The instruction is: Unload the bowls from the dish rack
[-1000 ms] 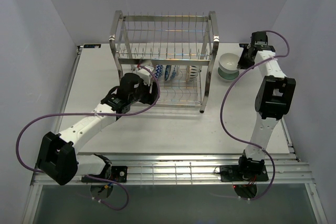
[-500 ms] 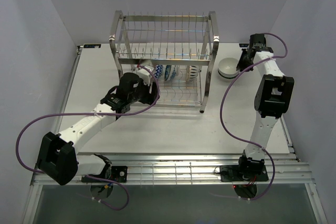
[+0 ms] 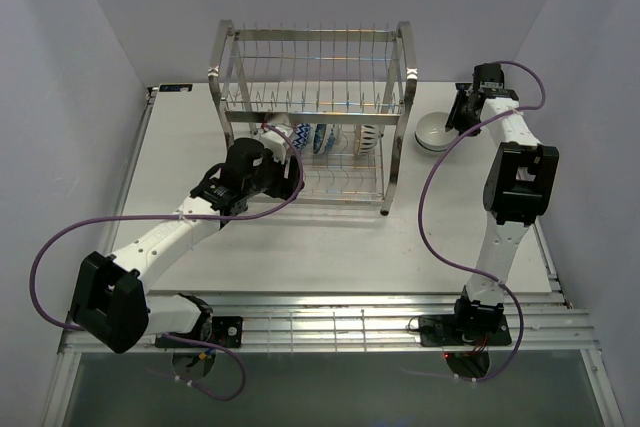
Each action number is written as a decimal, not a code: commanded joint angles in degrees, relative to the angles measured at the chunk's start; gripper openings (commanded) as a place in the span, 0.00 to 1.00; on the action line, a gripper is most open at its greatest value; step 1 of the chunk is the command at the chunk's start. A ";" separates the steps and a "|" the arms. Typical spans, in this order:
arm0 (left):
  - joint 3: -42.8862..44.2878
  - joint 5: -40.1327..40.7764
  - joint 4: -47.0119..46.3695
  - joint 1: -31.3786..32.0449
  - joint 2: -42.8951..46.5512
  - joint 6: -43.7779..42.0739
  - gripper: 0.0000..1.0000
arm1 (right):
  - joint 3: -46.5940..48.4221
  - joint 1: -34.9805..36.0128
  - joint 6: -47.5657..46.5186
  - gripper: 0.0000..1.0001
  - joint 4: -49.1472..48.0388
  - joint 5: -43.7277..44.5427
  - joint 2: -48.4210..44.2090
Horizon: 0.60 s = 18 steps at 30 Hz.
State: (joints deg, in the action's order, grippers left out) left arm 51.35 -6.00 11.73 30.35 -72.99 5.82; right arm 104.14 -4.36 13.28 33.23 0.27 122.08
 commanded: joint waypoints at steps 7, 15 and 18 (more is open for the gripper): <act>0.85 -0.77 -1.53 -1.78 2.06 1.21 0.78 | 0.98 0.41 -0.89 0.37 1.48 5.79 -4.31; 1.12 -0.94 -1.09 -2.22 1.98 0.68 0.78 | -2.80 0.41 0.25 0.16 -0.71 5.79 -5.45; 1.03 -1.29 -1.09 -2.31 1.80 0.77 0.78 | -3.68 0.41 1.04 0.08 -0.89 5.09 -5.19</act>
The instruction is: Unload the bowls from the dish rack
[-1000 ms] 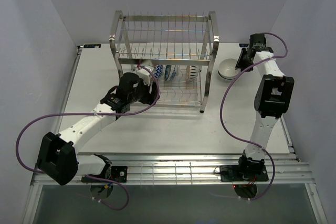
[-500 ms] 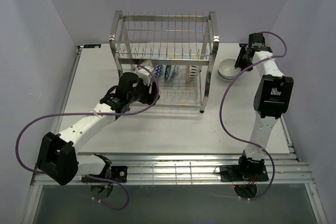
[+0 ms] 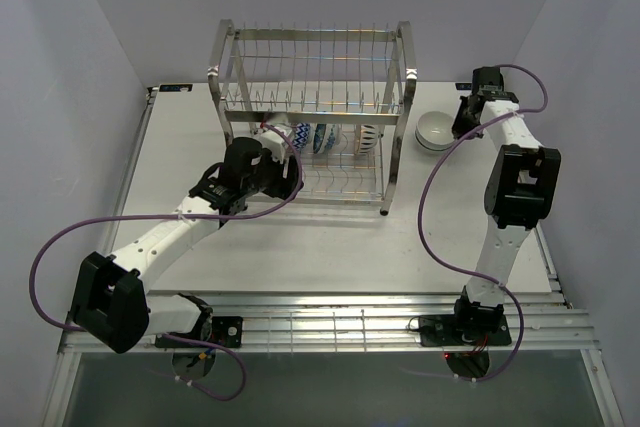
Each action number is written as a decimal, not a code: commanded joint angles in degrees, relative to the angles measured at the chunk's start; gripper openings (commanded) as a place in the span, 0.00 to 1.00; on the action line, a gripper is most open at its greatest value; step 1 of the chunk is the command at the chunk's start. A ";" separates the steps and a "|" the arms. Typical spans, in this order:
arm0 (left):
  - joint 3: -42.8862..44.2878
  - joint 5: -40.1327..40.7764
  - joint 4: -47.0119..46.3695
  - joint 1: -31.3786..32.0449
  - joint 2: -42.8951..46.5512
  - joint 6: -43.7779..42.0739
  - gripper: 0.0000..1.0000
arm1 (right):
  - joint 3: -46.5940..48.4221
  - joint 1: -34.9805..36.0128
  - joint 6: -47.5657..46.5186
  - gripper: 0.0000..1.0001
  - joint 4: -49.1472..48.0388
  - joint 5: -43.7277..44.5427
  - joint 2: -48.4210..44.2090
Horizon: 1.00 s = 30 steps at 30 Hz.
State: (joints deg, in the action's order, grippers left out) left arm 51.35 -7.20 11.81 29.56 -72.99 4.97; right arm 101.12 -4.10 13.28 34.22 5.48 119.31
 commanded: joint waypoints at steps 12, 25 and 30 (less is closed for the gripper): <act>1.29 -1.41 -1.09 -1.88 1.10 1.79 0.78 | -0.85 -0.21 2.19 0.45 -3.37 -0.99 -4.08; -1.60 -3.17 -4.43 -2.40 3.29 4.34 0.79 | -7.50 -1.53 6.58 0.70 -4.68 -11.18 -17.59; -3.62 -4.75 -7.50 -2.32 4.43 7.59 0.79 | -24.17 -1.53 8.69 0.70 -12.40 -14.96 -28.66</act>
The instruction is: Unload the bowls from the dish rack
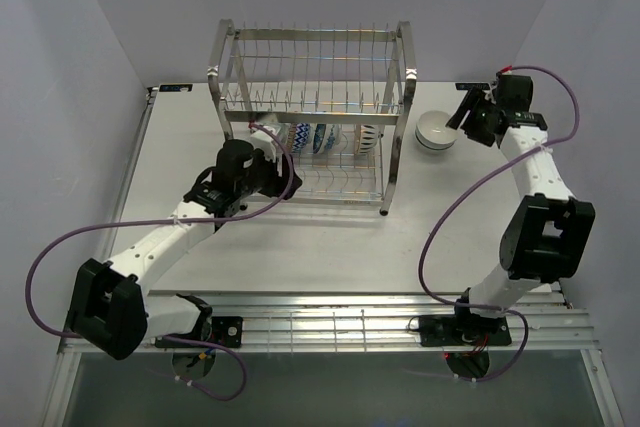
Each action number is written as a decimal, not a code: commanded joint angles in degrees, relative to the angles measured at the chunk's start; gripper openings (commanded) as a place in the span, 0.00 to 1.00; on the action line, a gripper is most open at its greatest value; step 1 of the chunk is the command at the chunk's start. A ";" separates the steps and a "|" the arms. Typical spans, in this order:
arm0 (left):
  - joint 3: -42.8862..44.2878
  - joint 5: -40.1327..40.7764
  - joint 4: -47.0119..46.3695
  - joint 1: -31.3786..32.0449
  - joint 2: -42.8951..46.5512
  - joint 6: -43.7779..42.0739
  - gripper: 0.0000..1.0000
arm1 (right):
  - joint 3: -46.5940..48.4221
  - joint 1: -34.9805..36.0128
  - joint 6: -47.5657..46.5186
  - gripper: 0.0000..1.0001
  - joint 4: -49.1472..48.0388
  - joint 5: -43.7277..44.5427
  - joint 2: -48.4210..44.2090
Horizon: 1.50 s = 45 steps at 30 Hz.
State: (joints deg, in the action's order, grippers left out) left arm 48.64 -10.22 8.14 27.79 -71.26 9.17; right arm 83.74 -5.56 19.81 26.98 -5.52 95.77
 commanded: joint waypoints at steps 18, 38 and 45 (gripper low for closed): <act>-14.27 -9.73 -22.98 3.41 5.62 32.55 0.77 | -33.73 -0.15 4.00 0.70 -13.71 -15.48 -23.51; -2.16 4.32 -40.47 10.97 -18.98 40.93 0.73 | -46.21 -0.41 4.97 0.66 -18.98 -23.22 -30.99; 2.67 6.70 -44.97 10.97 -26.37 40.58 0.71 | -47.97 -0.41 5.67 0.62 -21.09 -24.63 -30.90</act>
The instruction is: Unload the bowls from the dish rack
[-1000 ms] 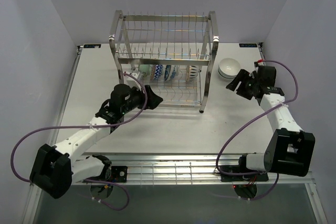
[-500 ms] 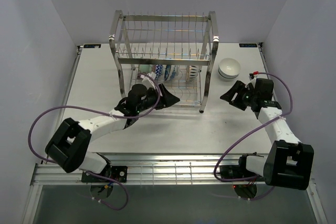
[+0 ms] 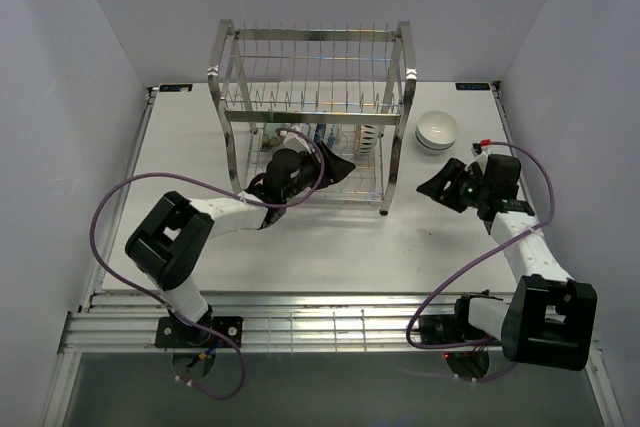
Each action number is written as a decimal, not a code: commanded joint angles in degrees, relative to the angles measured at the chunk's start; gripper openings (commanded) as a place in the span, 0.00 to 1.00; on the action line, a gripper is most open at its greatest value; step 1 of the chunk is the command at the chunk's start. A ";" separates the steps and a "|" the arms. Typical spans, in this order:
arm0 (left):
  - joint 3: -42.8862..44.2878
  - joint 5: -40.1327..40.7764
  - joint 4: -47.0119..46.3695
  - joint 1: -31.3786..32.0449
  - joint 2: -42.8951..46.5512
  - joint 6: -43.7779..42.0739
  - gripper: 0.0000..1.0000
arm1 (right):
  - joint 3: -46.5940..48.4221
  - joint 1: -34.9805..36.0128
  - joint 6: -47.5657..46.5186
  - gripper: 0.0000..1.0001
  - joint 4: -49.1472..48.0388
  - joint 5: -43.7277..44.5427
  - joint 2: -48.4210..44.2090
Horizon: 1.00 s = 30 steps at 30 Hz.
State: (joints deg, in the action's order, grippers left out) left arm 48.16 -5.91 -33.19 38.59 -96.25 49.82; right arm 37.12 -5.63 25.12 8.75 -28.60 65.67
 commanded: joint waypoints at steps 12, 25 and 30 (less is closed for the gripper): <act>11.25 4.59 -8.56 0.00 -11.33 -1.57 0.64 | -4.16 -0.35 1.50 0.59 -6.02 -5.41 0.60; 22.58 2.49 -8.03 -1.76 -21.43 -3.59 0.66 | -4.69 -0.35 1.86 0.58 -7.70 -7.44 1.92; 26.01 3.10 -6.28 -1.76 -23.19 -5.08 0.66 | -4.78 -0.35 1.51 0.58 -8.05 -7.87 3.50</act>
State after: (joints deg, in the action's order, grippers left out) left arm 71.13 -2.59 -40.47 37.08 -120.42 46.35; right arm 32.84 -5.67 26.83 2.74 -34.96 68.34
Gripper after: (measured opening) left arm 0.658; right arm 0.581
